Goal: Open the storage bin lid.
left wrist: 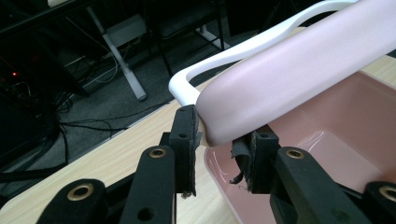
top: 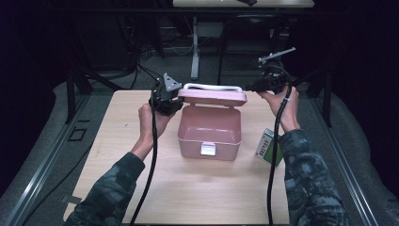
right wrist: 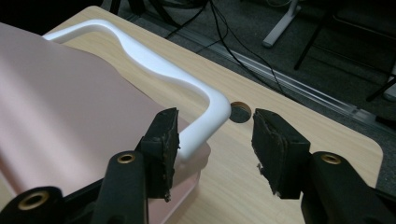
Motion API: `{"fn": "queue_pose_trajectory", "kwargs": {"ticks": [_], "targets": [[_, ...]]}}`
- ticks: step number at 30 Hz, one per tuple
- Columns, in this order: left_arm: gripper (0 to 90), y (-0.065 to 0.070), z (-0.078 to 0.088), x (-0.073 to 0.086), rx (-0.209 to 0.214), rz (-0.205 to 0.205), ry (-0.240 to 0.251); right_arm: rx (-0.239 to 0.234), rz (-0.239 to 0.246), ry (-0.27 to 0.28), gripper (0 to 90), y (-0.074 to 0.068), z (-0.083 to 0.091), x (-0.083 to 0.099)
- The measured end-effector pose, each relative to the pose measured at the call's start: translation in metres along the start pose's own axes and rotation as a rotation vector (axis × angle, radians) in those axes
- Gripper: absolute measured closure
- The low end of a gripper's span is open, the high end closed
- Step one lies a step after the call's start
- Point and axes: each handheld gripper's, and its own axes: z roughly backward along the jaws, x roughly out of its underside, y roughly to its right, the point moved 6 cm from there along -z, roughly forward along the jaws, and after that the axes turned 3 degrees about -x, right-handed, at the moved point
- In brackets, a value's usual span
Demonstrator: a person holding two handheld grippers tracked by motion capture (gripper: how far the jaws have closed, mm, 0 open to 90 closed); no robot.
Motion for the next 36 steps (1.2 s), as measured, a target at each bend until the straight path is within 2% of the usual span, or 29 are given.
{"fn": "queue_pose_trajectory", "kwargs": {"ticks": [2,5,9,12,15,18,20,23,27,31,36], "targets": [[70.7,-0.001,0.000,-0.001,0.001,-0.002,-0.002,-0.012,-0.008,0.008,45.8,-0.005,0.013,0.005],[71.3,-0.001,-0.001,-0.001,0.000,-0.008,-0.007,-0.017,0.018,-0.007,43.5,-0.017,0.027,0.018],[71.9,-0.001,-0.001,-0.002,-0.006,-0.008,-0.008,-0.021,0.050,-0.042,43.0,-0.038,0.032,0.042],[72.5,-0.002,-0.001,-0.003,-0.010,-0.013,-0.014,-0.034,0.059,-0.077,43.1,-0.052,0.024,0.063],[74.2,-0.003,-0.002,-0.003,-0.018,-0.015,-0.016,-0.043,0.047,-0.139,44.0,-0.063,0.007,0.087],[75.5,-0.003,-0.002,-0.003,-0.022,-0.022,-0.019,-0.025,0.032,-0.181,44.7,-0.064,-0.013,0.107],[76.0,-0.004,-0.002,-0.003,-0.023,-0.023,-0.022,-0.037,0.011,-0.197,45.4,-0.064,-0.023,0.117],[77.3,-0.004,-0.003,-0.003,-0.028,-0.026,-0.025,-0.036,0.015,-0.221,46.8,-0.066,-0.035,0.124],[78.3,-0.004,-0.004,-0.003,-0.031,-0.025,-0.026,-0.043,-0.005,-0.232,50.6,-0.067,-0.047,0.127],[78.6,-0.005,-0.004,-0.003,-0.033,-0.037,-0.026,-0.016,0.012,-0.245,56.6,-0.067,-0.055,0.133],[78.4,-0.006,-0.005,-0.005,-0.039,-0.042,-0.018,0.011,0.032,-0.239,58.5,-0.066,-0.059,0.135]]}}
